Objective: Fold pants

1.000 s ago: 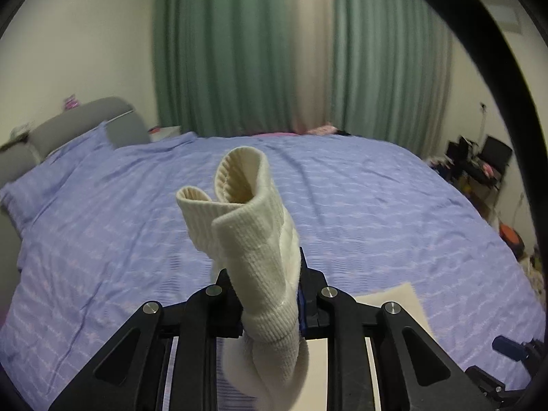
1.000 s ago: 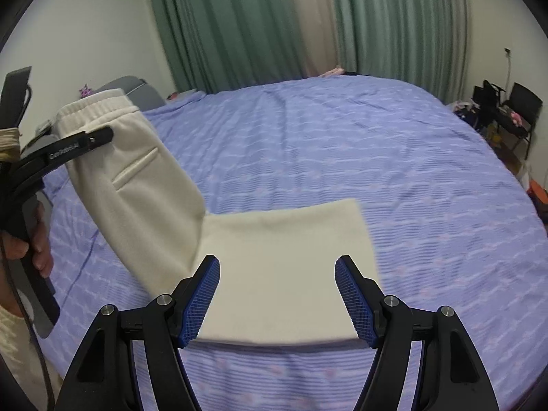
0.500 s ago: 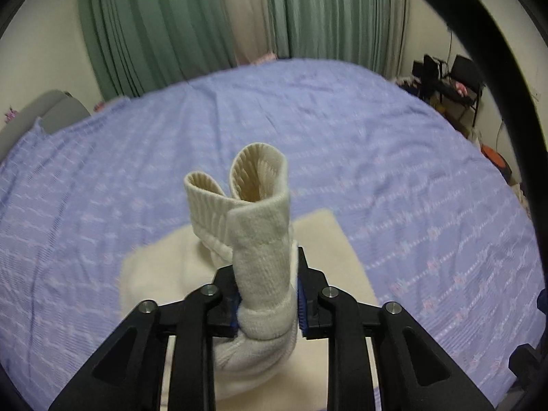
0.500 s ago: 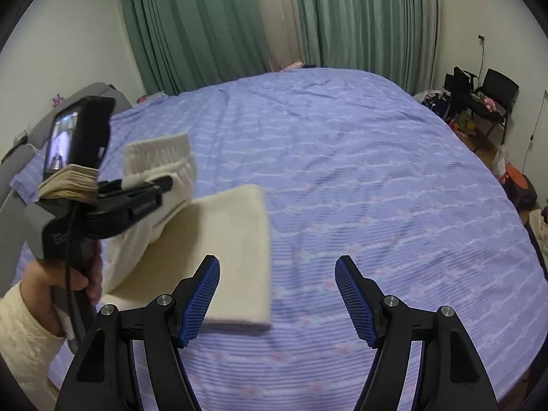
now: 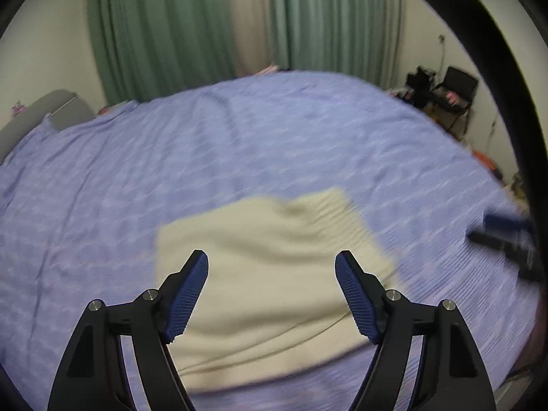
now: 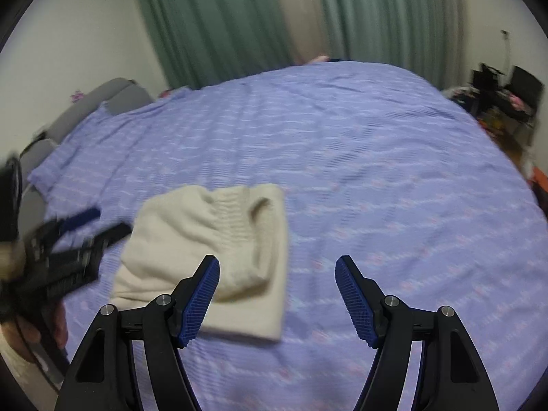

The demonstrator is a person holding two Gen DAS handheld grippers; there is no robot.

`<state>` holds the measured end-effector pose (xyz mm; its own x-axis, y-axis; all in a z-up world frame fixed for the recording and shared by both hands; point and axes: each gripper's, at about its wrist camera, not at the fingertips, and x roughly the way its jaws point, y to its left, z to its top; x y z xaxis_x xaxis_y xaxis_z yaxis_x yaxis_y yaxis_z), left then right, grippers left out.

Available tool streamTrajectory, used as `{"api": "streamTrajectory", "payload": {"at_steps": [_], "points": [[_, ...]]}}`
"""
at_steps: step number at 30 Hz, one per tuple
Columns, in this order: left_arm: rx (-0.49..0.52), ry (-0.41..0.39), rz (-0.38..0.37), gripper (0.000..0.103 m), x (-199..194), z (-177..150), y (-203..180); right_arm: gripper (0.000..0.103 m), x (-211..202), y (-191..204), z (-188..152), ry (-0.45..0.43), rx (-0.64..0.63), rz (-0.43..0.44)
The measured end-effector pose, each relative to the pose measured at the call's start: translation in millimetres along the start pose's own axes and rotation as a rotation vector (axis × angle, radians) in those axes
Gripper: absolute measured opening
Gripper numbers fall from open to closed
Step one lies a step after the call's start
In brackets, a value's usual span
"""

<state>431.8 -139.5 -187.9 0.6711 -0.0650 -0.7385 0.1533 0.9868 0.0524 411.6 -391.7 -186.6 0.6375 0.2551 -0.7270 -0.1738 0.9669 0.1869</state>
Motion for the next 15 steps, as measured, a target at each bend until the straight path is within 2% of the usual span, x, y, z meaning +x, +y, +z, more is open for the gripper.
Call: {"api": "streamTrajectory", "payload": {"at_steps": [3,6,10,13,15], "points": [[0.005,0.046,0.046,0.076,5.8,-30.1,29.5,0.071,31.4,14.4,10.2,0.009,-0.043,0.041],[-0.001,0.059,0.067,0.075,9.0,-53.7,45.0,0.071,64.5,26.8,19.2,0.017,-0.081,0.066],[0.051,0.077,0.074,0.075,20.1,-83.9,40.4,0.071,102.1,33.5,27.8,0.033,-0.096,0.071],[0.123,0.097,0.09,0.067,36.3,-103.6,27.7,0.071,123.1,35.6,33.4,0.035,-0.115,0.05],[0.135,0.119,0.105,0.061,49.0,-112.3,26.0,0.071,135.0,39.6,37.6,0.032,-0.141,0.039]]}}
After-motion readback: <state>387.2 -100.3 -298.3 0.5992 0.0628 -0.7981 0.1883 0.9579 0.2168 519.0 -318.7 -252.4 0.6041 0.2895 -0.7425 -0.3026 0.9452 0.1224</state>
